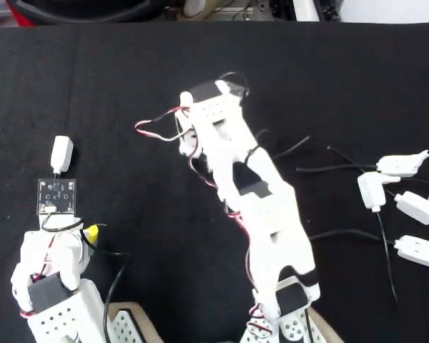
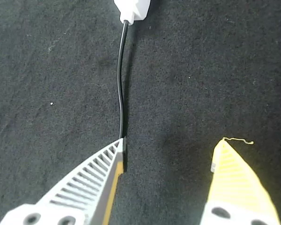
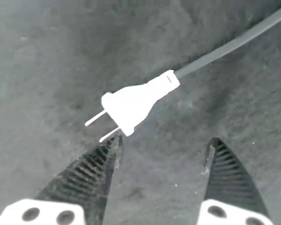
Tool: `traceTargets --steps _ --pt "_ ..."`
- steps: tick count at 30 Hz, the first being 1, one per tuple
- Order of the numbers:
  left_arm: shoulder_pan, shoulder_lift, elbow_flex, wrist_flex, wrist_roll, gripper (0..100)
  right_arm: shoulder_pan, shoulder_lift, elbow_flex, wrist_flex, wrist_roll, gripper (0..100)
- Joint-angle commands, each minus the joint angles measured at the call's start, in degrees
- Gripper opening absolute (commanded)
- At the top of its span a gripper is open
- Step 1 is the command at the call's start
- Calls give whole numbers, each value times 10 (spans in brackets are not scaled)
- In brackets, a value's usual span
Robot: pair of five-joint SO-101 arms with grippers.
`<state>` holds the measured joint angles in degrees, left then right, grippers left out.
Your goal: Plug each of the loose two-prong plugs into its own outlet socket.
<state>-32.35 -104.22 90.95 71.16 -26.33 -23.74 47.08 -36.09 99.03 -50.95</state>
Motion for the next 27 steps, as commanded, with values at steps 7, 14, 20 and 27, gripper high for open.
traceTargets --steps 7,14,20,27 --pt "4 -2 -2 -11 -4 299 35 36 -12 -2 1 276" --pt "4 -2 -2 -11 -4 299 4 6 2 22 76 275" --pt "4 -2 -2 -11 -4 299 27 -109 71 22 83 92" --pt "4 -2 -2 -11 -4 299 109 -144 136 18 134 18"
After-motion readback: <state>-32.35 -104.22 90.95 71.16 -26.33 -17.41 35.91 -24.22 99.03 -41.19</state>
